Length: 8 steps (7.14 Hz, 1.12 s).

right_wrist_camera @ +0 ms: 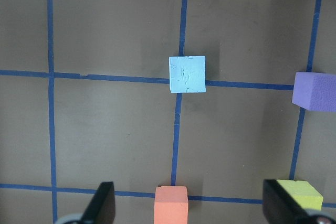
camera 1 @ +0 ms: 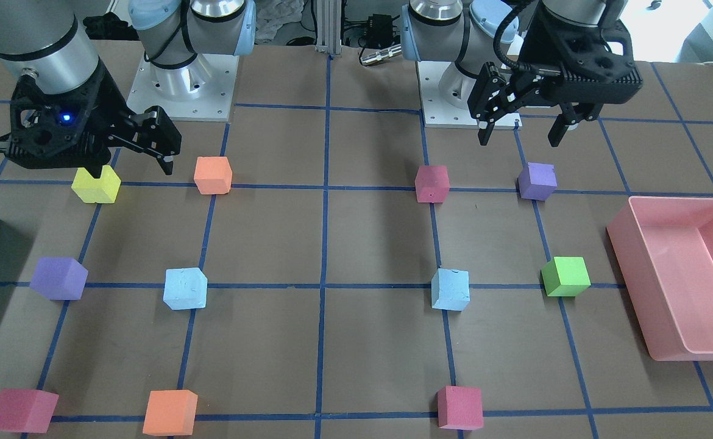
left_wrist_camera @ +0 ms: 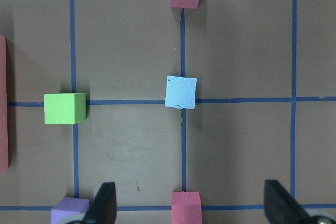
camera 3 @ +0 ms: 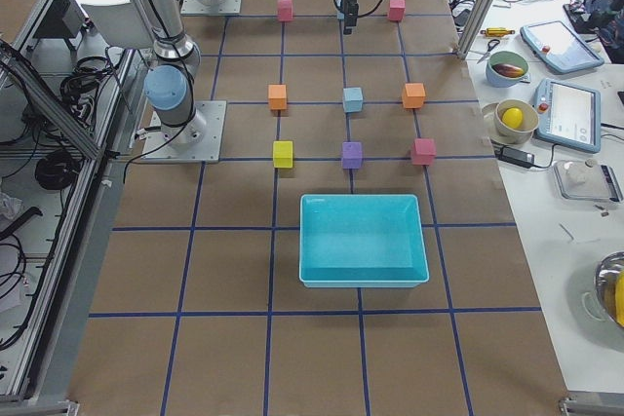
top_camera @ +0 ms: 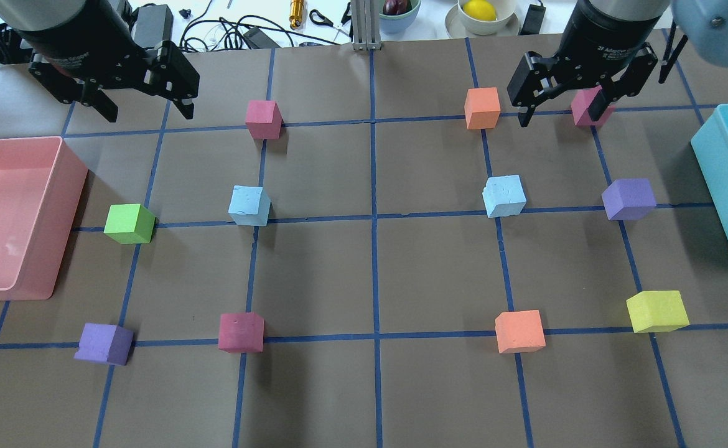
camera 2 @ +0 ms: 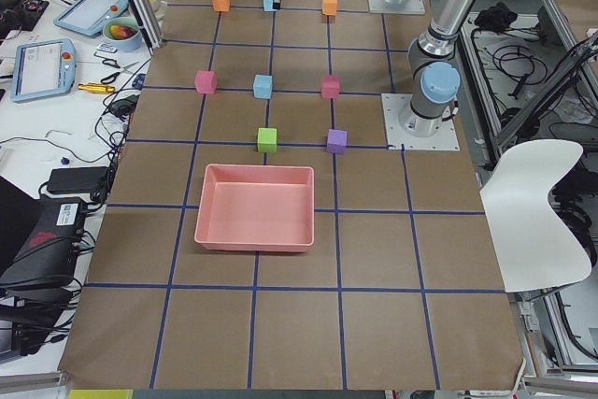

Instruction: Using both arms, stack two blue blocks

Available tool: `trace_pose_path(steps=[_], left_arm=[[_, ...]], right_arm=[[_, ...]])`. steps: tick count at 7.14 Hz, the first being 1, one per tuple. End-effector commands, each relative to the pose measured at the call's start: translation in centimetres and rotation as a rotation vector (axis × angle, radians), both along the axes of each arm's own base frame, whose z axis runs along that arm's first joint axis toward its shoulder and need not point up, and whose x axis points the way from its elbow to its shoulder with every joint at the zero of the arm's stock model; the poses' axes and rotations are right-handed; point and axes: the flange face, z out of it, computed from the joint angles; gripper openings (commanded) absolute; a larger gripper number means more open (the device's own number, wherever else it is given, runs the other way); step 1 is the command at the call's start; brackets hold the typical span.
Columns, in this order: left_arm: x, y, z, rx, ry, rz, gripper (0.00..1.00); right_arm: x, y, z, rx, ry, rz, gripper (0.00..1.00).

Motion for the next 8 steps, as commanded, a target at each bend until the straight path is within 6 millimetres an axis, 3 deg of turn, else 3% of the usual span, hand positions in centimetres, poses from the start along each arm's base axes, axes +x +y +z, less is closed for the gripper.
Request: trace_pose_path(steps=[1, 2, 3, 4, 5, 7, 8], left_arm=[[-0.1, -0.8, -3.4, 0.069, 0.008, -0.002, 1.00], [-0.1, -1.9, -6.4, 0.129, 0.017, 0.041, 1.00], [-0.1, -4.8, -10.8, 0.129, 0.017, 0.044, 1.00], [-0.1, -7.2, -15.4, 0.099, 0.020, 0.030, 1.00], [-0.1, -7.9, -19.6, 0.112, 0.018, 0.027, 1.00], [-0.1, -9.1, -26.8, 0.102, 0.018, 0.016, 1.00], [-0.1, -9.4, -29.2, 0.119, 0.017, -0.003, 1.00]], right_arm=[[-0.7, -1.6, -4.4, 0.053, -0.005, 0.018, 1.00], [-0.8, -4.0, -9.6, 0.081, 0.003, 0.023, 1.00], [-1.0, -5.9, -15.5, 0.112, 0.004, 0.022, 1.00], [-1.2, -7.2, -21.2, 0.132, 0.003, 0.022, 0.99], [-1.2, -7.5, -25.1, 0.150, 0.002, 0.019, 0.99], [-1.2, -6.8, -29.1, 0.097, 0.005, 0.019, 0.96], [-1.1, -6.4, -29.9, 0.076, 0.006, 0.019, 0.83]])
